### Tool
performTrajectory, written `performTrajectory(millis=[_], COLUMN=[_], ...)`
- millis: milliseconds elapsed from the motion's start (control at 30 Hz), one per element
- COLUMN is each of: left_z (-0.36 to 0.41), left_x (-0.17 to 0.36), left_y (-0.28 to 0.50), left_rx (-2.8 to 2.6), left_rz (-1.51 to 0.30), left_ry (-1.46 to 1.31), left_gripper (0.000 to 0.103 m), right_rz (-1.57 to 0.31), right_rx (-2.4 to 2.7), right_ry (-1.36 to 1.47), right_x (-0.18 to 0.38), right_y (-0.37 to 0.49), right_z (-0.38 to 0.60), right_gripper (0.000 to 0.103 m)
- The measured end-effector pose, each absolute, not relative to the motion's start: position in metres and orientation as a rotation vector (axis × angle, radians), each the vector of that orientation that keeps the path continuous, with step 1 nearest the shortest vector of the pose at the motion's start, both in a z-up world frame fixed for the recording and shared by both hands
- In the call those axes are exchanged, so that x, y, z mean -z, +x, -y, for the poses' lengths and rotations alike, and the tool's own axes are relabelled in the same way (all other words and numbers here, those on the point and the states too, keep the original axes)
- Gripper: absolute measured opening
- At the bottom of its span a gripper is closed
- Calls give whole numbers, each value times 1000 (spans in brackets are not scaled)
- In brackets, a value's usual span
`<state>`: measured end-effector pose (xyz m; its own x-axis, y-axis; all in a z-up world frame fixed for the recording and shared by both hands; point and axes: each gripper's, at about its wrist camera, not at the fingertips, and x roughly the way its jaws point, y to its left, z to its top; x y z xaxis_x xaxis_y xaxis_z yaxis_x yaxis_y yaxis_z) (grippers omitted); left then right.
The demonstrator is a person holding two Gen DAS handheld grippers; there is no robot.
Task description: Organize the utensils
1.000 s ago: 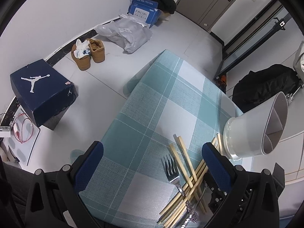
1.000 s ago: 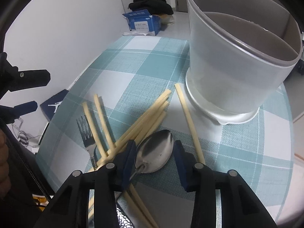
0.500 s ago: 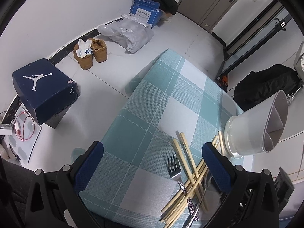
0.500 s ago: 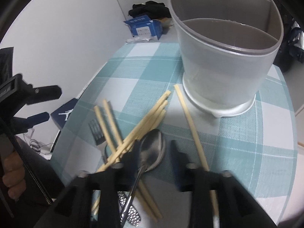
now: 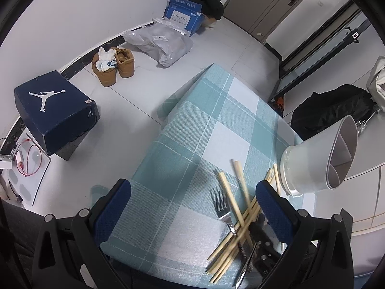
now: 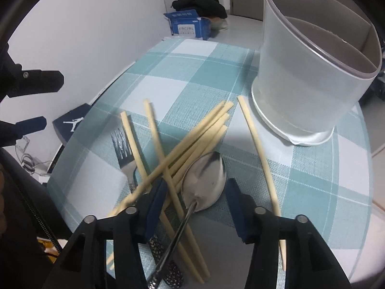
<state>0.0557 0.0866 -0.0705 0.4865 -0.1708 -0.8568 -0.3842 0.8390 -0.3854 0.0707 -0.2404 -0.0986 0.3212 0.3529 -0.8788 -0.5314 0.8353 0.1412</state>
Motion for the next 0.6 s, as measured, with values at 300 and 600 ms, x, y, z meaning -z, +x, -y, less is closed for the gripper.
performTrajectory(millis=[300,600], left_z=[-88,-78], left_x=[74,87], left_y=[54,54], left_rx=[-153,-159], left_rz=[-1079,-1140], left_ry=[-586,-512], left_gripper=[102,102], right_rz=[-1107,-1104], right_rx=[-608,-624], right_ry=[-134,-85], right_x=[99,99], right_y=[72,80], right_z=[249,252], right_gripper=[14,1])
